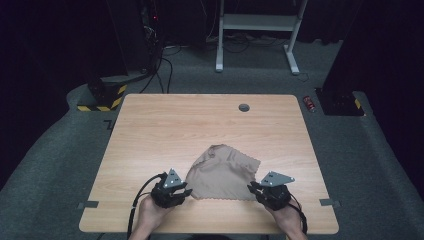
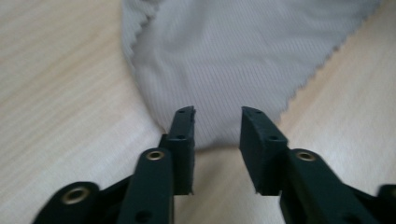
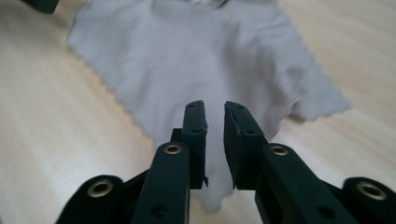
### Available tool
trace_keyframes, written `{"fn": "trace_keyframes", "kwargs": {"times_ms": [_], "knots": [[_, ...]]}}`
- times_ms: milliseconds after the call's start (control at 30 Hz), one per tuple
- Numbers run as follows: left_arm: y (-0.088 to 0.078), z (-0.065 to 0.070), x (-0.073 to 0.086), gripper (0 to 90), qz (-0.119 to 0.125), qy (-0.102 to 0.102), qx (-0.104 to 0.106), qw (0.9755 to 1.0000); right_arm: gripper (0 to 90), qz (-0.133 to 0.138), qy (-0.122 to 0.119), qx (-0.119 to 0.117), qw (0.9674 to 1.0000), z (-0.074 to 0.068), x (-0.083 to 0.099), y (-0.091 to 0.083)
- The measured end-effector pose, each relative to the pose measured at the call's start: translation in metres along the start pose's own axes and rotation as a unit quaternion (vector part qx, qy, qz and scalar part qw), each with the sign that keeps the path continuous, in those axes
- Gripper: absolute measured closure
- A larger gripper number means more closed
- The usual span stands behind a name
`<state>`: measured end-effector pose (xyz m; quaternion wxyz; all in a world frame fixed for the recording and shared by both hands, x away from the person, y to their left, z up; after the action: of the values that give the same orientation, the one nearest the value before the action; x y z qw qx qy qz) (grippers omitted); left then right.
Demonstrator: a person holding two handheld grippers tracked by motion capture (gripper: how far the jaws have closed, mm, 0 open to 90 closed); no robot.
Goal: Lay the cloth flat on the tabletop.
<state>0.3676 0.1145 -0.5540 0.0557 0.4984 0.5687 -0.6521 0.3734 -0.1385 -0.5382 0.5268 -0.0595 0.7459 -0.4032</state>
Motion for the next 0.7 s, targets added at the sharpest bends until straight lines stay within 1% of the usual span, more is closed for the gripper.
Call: {"fn": "trace_keyframes", "kwargs": {"times_ms": [33,67,100,133,167,200,267,333,367,400,467,500,567,633,700], "knots": [[0.003,-0.001,-0.004,62.0,0.001,-0.002,-0.002,1.0000,75.7,0.003,-0.003,0.004,1.0000,0.002,-0.003,0.002],[0.008,-0.002,-0.007,60.6,0.000,-0.003,-0.004,1.0000,75.0,0.003,-0.001,0.003,1.0000,0.003,-0.005,0.005],[0.013,-0.003,-0.010,60.0,-0.002,-0.002,-0.008,1.0000,74.5,0.000,-0.001,0.000,1.0000,0.004,-0.006,0.009],[0.022,-0.004,-0.014,59.9,-0.005,-0.008,-0.014,0.9999,74.4,-0.004,-0.002,0.001,1.0000,0.006,-0.006,0.015],[0.026,-0.005,-0.015,59.8,-0.008,-0.009,-0.016,0.9998,74.4,-0.012,-0.003,0.003,0.9999,0.008,-0.005,0.021],[0.032,-0.007,-0.017,59.8,-0.011,-0.010,-0.022,0.9997,74.5,-0.015,0.000,0.002,0.9999,0.009,-0.004,0.025],[0.042,-0.010,-0.018,59.8,-0.020,-0.005,-0.039,0.9990,74.7,-0.021,0.001,0.007,0.9997,0.013,-0.001,0.032],[0.047,-0.010,-0.016,60.3,-0.028,-0.006,-0.040,0.9988,74.8,-0.026,0.004,0.009,0.9996,0.015,0.002,0.035],[0.047,-0.010,-0.016,61.1,-0.028,-0.006,-0.040,0.9988,75.0,-0.029,0.005,0.010,0.9995,0.016,0.005,0.036],[0.048,-0.009,-0.011,62.4,-0.040,0.006,-0.042,0.9983,75.0,-0.034,0.005,0.011,0.9993,0.017,0.008,0.036],[0.046,-0.008,-0.008,64.9,-0.037,0.000,-0.036,0.9987,75.1,-0.051,0.003,0.007,0.9986,0.017,0.018,0.036],[0.044,-0.008,-0.006,66.7,-0.039,0.000,-0.031,0.9988,75.7,-0.049,0.001,0.003,0.9988,0.016,0.022,0.035],[0.038,-0.007,-0.001,68.4,-0.043,0.005,-0.023,0.9988,76.0,-0.046,0.007,-0.004,0.9989,0.014,0.027,0.030],[0.034,-0.007,0.002,68.4,-0.051,0.007,-0.020,0.9985,75.6,-0.048,0.004,-0.006,0.9988,0.012,0.031,0.026],[0.032,-0.009,0.004,65.8,-0.057,0.004,-0.021,0.9981,73.3,-0.051,0.006,-0.009,0.9987,0.011,0.031,0.024]]}}
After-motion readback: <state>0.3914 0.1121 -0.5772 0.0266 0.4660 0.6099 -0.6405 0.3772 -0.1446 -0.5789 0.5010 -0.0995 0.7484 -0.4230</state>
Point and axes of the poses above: each handheld gripper's, and its own axes: y roughly forward along the jaws, x roughly out of its underside, z roughly to its right, the point moved 9 cm from there along y, roughly forward along the jaws, and after that the axes turned 13 degrees about -x, right-handed, at the moved point
